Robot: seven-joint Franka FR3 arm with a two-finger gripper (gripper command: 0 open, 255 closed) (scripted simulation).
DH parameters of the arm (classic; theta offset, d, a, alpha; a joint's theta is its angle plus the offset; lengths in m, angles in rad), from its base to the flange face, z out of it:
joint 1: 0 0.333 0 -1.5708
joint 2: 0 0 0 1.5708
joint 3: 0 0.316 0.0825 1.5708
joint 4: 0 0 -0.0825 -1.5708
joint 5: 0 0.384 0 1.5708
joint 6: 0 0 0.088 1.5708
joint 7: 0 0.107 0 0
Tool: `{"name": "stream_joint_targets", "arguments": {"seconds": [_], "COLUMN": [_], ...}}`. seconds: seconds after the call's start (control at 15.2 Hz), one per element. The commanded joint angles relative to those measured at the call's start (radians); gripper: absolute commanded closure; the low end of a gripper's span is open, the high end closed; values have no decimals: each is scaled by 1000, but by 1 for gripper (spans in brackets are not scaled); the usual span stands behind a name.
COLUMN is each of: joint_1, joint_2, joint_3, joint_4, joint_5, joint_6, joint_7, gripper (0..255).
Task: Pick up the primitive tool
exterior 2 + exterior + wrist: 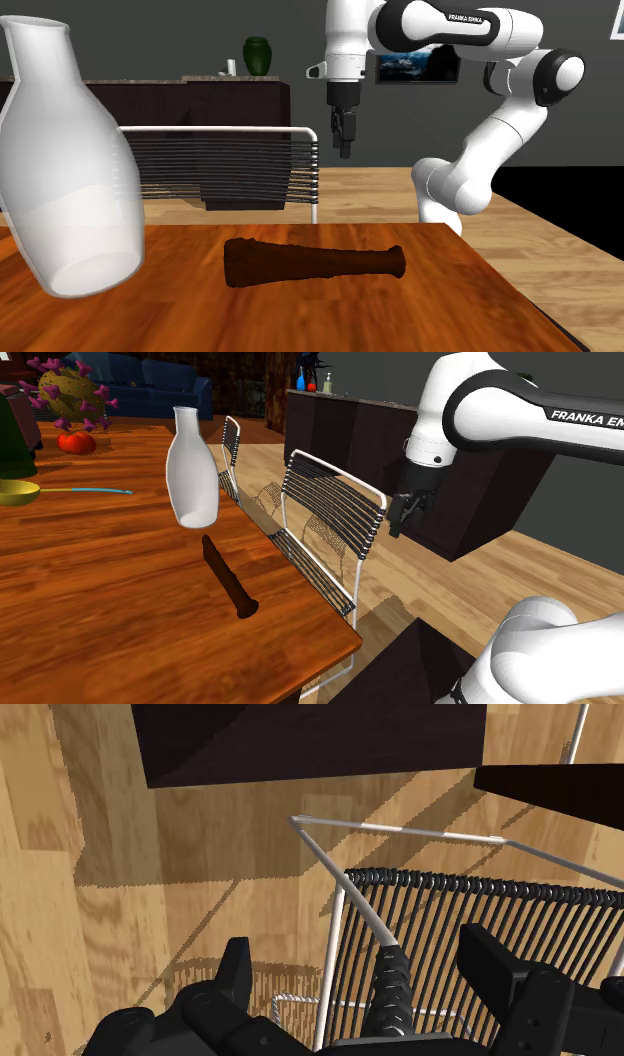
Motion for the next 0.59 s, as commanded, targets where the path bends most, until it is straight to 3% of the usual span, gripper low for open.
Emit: {"name": "stream_joint_targets", "arguments": {"seconds": [0.0, 0.53], "joint_1": [0, 50], "joint_2": [0, 149], "joint_3": [0, 154], "joint_4": [0, 100], "joint_5": [0, 110], "joint_6": [0, 60], "joint_7": [0, 164], "gripper": [0, 0]}}
